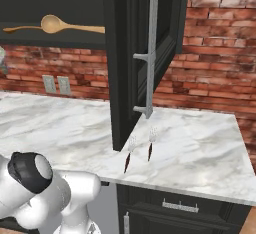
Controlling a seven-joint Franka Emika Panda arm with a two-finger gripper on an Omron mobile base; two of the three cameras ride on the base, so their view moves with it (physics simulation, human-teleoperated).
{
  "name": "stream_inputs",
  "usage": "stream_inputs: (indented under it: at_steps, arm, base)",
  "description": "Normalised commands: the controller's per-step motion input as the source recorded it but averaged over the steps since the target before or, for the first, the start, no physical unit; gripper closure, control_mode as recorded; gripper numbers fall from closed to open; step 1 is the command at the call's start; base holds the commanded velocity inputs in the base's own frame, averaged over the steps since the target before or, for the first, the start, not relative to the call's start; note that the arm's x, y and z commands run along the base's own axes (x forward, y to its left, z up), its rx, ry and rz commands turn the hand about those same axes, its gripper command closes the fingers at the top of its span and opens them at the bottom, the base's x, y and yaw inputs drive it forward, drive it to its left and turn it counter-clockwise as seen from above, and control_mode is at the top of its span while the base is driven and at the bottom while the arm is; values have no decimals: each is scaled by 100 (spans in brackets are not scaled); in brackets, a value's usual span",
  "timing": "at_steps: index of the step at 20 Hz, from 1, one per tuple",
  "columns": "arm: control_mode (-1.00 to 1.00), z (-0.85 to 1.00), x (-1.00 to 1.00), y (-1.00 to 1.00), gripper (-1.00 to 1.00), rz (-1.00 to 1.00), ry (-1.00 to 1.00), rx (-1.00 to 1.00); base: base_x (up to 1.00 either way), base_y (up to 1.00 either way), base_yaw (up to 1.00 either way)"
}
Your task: Organize the utensils by type. Pick up the wooden spoons from the counter and place them in the open cabinet. Then pick up the metallic utensils from the counter and place them in the open drawer.
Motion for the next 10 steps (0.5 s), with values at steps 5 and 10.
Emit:
stream_inputs:
  at_steps: [5,10]
  arm:
    - [-100,-57,-16,-95,-100,-20,-8,5]
    - [-100,-50,-5,-92,-100,-31,-10,7]
  base:
    - [0,0,0]
    - [0,0,0]
